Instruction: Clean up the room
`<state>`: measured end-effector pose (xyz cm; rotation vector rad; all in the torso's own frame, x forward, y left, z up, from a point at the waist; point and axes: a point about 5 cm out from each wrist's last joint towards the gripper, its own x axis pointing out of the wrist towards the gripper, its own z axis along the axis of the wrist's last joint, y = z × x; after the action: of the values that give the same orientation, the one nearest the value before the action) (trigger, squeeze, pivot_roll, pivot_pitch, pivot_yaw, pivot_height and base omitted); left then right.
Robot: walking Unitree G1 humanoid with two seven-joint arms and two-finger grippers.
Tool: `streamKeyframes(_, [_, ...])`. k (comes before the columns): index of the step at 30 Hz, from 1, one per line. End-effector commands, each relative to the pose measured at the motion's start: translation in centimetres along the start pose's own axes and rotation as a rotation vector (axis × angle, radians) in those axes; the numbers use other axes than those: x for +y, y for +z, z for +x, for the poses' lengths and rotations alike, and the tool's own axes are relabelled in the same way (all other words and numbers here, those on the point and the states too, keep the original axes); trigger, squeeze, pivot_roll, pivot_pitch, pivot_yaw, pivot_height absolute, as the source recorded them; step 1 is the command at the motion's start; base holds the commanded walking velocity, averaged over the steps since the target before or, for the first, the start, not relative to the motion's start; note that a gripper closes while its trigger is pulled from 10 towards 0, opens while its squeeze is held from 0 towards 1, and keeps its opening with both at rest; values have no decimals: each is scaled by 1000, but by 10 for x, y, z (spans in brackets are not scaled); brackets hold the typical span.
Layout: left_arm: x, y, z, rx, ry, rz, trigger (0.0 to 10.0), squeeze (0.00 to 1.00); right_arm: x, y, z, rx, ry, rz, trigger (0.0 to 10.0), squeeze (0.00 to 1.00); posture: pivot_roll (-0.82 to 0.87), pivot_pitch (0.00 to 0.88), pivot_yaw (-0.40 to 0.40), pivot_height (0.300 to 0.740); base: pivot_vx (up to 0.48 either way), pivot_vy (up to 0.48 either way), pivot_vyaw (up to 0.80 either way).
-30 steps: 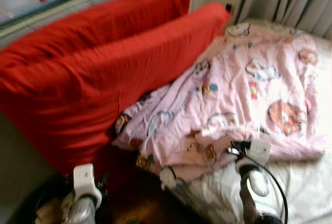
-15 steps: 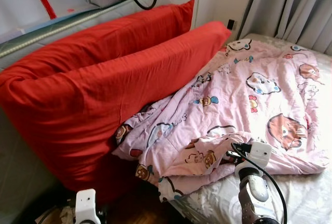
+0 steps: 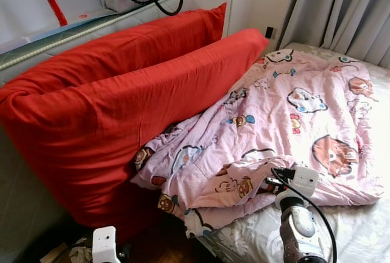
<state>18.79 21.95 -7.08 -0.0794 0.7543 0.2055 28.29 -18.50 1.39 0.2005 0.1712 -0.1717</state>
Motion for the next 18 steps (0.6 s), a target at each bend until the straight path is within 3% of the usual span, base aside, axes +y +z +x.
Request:
streamKeyframes(1, [1,-6,-1,27,-2,16,10000,0,-2,-3,-3,0,-16,7,10000,0,27,2,-6,740,0,0,0])
streamKeyframes(7, [2,-3,-1,22,-3,20,10000,0,-1,1,0,-7,-15,-3,10000,0,24,70,-12,740,0,0,0])
streamKeyframes(18, [3,-1,0,21,3,17,10000,0,-3,7,5,-12,-28,-9,10000,0,38,117,-18,740,0,0,0])
